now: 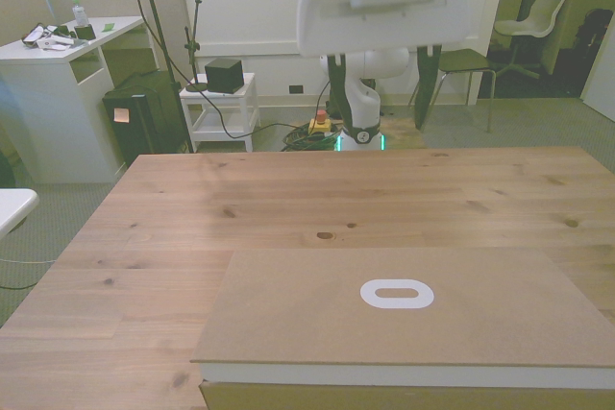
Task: Close the box
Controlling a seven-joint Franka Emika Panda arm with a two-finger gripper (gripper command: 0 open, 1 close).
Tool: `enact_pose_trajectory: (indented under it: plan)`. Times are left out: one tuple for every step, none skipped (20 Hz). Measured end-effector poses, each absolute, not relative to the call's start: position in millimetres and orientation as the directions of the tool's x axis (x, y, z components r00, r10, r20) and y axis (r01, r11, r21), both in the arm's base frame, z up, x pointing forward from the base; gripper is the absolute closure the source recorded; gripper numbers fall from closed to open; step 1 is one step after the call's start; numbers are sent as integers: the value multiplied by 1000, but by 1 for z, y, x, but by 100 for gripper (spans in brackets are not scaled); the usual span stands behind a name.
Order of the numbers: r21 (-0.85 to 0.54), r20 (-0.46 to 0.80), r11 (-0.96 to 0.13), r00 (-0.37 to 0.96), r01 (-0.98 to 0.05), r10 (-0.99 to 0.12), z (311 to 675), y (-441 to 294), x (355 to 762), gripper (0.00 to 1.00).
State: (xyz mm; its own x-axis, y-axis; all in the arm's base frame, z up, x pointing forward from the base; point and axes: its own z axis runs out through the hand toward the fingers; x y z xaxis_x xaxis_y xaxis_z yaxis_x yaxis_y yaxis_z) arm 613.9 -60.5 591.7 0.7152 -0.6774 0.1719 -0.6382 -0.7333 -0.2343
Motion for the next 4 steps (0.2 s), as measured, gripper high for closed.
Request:
enact_pose_trajectory:
  plan:
    - [-227, 156, -732, 718, -642, -678, 570, -52, 613, 0]
    - [-220, 143, -731, 720, -646, -679, 548, -43, 612, 0]
    - [-214, 132, -731, 722, -648, -679, 529, -36, 608, 0]
    - [-207, 123, -731, 724, -650, -679, 512, -32, 603, 0]
